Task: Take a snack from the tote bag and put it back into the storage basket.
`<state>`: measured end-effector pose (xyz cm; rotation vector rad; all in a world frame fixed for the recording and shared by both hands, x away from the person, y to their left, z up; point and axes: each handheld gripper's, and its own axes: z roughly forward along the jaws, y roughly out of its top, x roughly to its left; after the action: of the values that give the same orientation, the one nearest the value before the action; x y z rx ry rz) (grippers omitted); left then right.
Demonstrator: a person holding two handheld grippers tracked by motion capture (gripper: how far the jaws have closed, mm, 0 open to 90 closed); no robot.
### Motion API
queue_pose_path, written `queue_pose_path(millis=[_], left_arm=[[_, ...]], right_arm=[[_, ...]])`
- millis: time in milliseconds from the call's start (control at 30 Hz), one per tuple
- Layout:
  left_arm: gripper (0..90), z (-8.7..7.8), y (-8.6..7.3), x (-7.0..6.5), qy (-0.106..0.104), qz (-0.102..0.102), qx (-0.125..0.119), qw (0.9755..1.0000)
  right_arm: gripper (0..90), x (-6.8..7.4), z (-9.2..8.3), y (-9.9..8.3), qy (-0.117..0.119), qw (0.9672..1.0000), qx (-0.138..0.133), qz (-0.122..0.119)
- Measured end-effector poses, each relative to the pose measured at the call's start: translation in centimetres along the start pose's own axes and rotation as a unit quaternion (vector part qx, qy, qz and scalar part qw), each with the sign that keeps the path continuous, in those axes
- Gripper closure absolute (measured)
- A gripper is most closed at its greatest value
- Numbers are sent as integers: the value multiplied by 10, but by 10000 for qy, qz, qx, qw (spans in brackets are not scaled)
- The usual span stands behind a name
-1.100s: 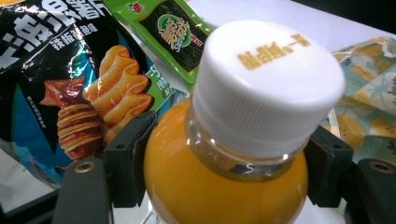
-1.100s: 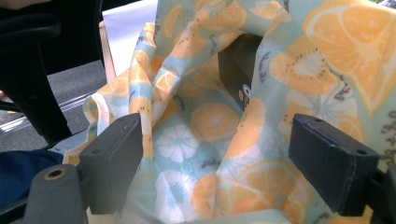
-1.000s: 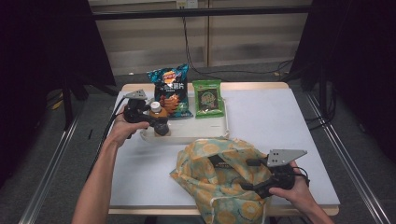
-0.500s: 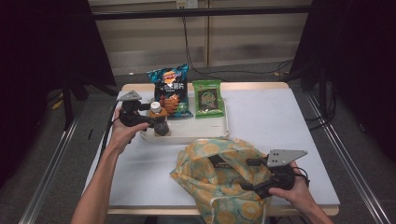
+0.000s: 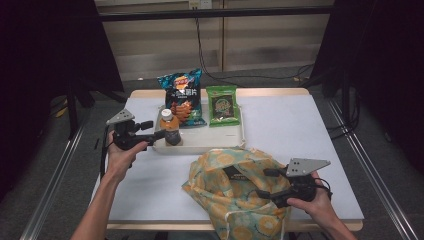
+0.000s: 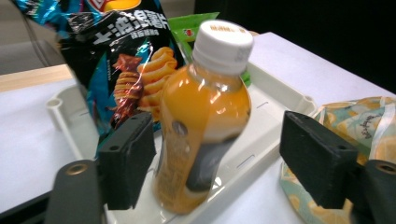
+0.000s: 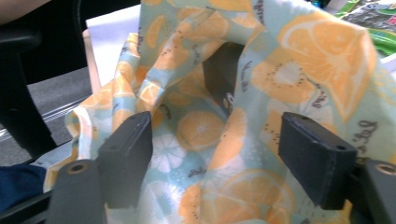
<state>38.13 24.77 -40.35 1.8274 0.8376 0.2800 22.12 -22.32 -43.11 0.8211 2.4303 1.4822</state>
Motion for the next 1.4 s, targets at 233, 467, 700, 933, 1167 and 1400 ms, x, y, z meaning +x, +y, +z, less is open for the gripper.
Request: queue_pose_path(millis=[233,467,700,933,1167,1400], left_arm=[[360,-21,-7,-19,-138,212,218,9994],[465,-30,-21,-54,-521,296,152,9981],[618,-19,-26,-100,-1315,553,299,9893],[739,7,-28,-139,-2081,691,411,9748],[738,37,-25,-174,-2556,883,580,9610],[653,85,-18,-188,-2493,1065,844,9588]], right_arm=[[301,-3,-1,0,-140,9999,-20,10],[293,-6,-2,2,-283,9996,4,74],[276,-15,11,10,-380,9989,272,77],[276,-23,25,11,-421,9983,388,82],[271,-22,28,4,-547,9975,437,-65],[287,-18,34,3,-841,9946,499,-341]])
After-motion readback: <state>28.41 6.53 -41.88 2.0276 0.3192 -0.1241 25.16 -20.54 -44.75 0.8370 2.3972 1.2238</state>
